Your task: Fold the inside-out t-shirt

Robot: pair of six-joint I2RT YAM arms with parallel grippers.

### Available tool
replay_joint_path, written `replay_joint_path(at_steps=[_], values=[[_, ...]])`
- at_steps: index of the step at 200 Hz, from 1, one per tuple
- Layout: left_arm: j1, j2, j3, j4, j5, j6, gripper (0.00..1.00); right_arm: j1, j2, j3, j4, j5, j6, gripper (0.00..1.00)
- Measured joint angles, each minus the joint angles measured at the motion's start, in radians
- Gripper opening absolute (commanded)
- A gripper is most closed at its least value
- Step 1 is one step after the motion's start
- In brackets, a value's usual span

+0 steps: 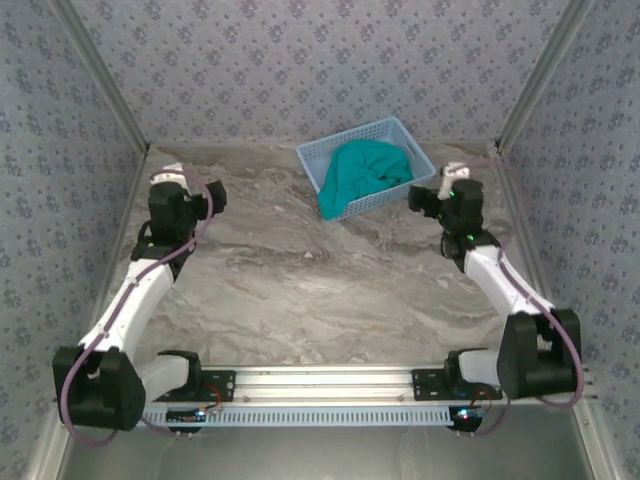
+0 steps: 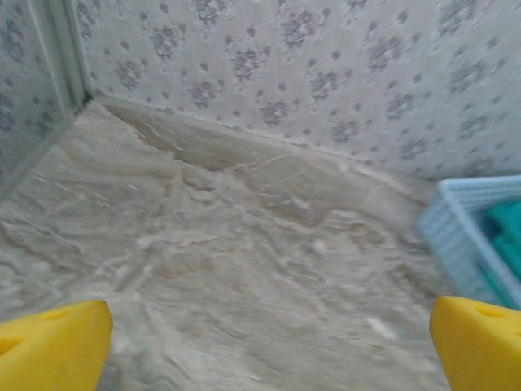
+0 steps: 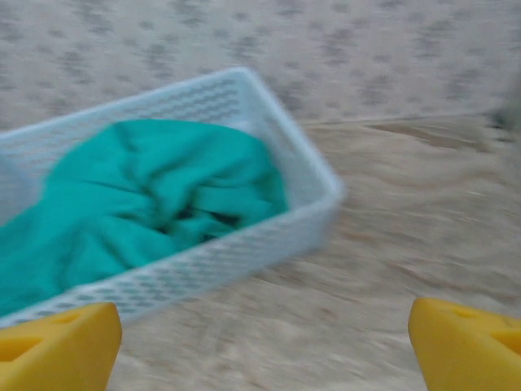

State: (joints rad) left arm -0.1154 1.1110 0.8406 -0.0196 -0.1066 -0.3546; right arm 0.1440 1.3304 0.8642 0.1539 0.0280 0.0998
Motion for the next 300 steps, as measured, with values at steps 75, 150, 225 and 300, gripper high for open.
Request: replay_joint_path(at_steps=[75,150,225,300], values=[[-0.177,-0.040,-0.060,-0.240,0.172,-0.171,1.00,0.189,0.718,0.804,-0.382,0.028,0.080,0.84],[-0.208,-0.156,-0.124,-0.303,0.179,-0.189,1.00,0.192,0.967,1.065,-0.576,0.034,0.111,0.00],[-0.207,-0.148,-0.085,-0.323,0.189,-0.190,1.00,0.219,0.479,0.986,-0.512,-0.153,0.064,0.00],[-0.166,-0.157,-0.047,-0.321,0.200,-0.213,1.00,0.559,-0.018,0.640,-0.410,-0.352,-0.014,0.76]])
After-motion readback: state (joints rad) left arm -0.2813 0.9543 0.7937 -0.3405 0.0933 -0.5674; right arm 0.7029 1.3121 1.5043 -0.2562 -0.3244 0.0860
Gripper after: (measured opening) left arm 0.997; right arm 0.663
